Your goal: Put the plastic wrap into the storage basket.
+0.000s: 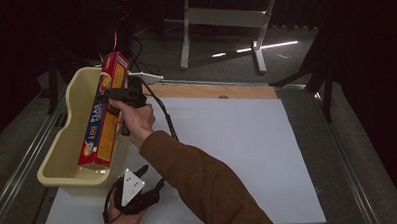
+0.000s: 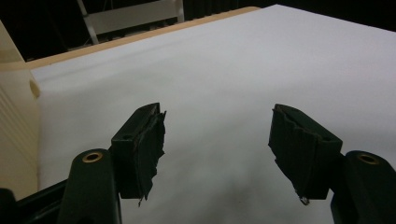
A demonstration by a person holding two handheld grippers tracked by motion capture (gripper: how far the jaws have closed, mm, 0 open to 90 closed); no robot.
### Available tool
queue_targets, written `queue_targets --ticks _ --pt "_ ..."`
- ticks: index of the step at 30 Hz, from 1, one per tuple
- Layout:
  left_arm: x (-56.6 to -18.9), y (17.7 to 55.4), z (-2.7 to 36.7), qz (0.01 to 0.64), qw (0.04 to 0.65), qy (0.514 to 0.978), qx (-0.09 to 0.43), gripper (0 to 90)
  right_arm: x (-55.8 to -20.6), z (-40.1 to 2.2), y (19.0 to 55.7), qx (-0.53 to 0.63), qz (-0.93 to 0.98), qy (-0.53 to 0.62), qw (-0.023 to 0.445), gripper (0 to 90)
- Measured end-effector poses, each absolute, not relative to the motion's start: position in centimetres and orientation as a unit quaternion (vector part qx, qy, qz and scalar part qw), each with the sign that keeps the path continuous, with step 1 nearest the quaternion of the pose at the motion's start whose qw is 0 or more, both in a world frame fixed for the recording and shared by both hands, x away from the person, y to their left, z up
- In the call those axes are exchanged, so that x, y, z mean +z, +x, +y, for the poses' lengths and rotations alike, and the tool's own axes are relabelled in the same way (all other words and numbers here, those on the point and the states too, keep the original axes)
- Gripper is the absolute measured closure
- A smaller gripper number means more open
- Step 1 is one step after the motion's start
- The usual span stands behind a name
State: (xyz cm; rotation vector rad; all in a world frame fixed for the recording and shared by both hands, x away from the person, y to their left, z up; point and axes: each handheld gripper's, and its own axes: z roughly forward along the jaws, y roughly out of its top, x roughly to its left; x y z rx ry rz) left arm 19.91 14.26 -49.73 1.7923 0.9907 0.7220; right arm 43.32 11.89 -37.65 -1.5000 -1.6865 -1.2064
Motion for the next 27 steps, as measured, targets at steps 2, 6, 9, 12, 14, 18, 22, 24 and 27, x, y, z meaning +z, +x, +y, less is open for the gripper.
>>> queue_targets --ticks 2,6,9,12,14,18,22,24,27 --pt "-49.7 19.9 14.3 0.403 0.465 0.731 0.295 35.0 -37.9 12.1 43.3 -0.452 -0.629 -0.563 0.287 40.3" --pt "-49.7 19.9 14.3 0.403 0.465 0.731 0.296 35.0 -38.1 12.5 43.1 -0.449 -0.632 -0.563 0.286 40.3" --pt "-49.7 19.9 14.3 0.403 0.465 0.731 0.296 35.0 -38.3 12.8 43.0 -0.449 -0.635 -0.561 0.284 40.2" --pt "-49.8 19.9 14.3 0.404 0.466 0.73 0.295 35.0 -38.4 13.0 42.8 -0.448 -0.636 -0.561 0.282 40.2" --pt "-49.8 19.8 14.3 0.404 0.466 0.729 0.295 35.0 -38.4 13.2 42.6 -0.447 -0.639 -0.56 0.28 40.2" --pt "-49.7 19.8 14.3 0.404 0.467 0.729 0.296 35.1 -38.8 13.5 42.1 -0.439 -0.641 -0.561 0.286 40.0" --pt "-49.7 19.8 14.4 0.404 0.468 0.728 0.296 35.1 -39.1 13.7 41.9 -0.438 -0.638 -0.565 0.286 39.9" --pt "-49.7 19.8 14.4 0.405 0.468 0.727 0.296 35.1 -39.1 13.7 42.0 -0.436 -0.636 -0.57 0.286 39.9" --pt "-49.6 19.8 14.4 0.405 0.468 0.727 0.296 35.1 -39.4 13.6 42.2 -0.436 -0.632 -0.575 0.283 39.9"
